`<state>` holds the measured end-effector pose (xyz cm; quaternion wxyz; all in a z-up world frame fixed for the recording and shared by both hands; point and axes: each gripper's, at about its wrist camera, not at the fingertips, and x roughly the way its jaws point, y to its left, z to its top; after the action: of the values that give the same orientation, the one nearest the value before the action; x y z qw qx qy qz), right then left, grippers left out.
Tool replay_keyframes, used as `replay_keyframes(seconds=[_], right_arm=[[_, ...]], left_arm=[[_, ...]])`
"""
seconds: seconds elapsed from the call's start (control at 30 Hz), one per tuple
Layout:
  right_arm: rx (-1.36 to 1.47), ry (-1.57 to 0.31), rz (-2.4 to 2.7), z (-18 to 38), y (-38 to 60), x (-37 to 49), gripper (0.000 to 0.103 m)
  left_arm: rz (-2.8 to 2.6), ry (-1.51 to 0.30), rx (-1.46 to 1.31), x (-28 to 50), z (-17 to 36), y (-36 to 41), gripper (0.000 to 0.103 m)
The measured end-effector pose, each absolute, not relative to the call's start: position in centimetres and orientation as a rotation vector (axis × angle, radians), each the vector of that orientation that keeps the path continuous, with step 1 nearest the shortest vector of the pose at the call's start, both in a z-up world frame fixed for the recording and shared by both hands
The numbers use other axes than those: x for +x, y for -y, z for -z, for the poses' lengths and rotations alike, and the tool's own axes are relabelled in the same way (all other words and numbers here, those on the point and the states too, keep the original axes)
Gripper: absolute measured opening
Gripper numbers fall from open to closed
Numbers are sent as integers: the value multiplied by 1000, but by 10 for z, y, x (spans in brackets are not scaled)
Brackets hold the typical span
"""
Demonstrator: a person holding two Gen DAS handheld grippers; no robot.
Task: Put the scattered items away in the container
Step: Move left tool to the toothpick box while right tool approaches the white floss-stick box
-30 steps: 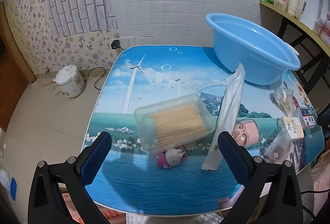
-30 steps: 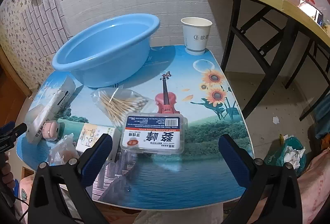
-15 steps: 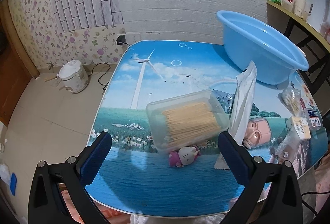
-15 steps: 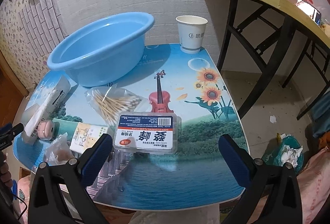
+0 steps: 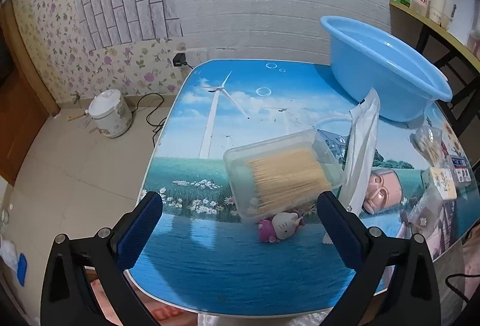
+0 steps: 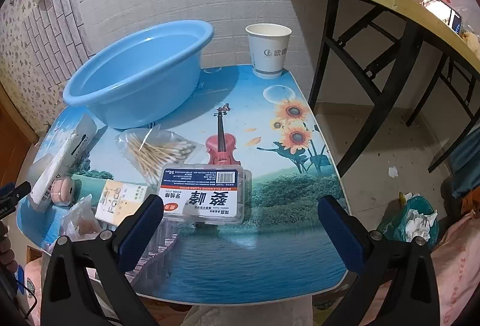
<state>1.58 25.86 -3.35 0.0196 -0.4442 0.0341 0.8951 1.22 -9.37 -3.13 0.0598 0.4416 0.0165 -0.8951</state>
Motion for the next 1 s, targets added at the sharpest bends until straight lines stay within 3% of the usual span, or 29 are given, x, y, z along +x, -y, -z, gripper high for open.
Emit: replay_keyframes(seconds=[0.63,0.83,1.0], right_arm=[[-1405,-86,-2736,41,-262,13,103],[-1470,-158,-2707,47,-254,6,103],[-1484,-90,-2704,54,-234,-3,103]], left_arm=[[2701,-205,1449,-9,49,81,103],[2648,-294,1487,-25,52,72,103],[2608,-278,1481,-35,54,65,103]])
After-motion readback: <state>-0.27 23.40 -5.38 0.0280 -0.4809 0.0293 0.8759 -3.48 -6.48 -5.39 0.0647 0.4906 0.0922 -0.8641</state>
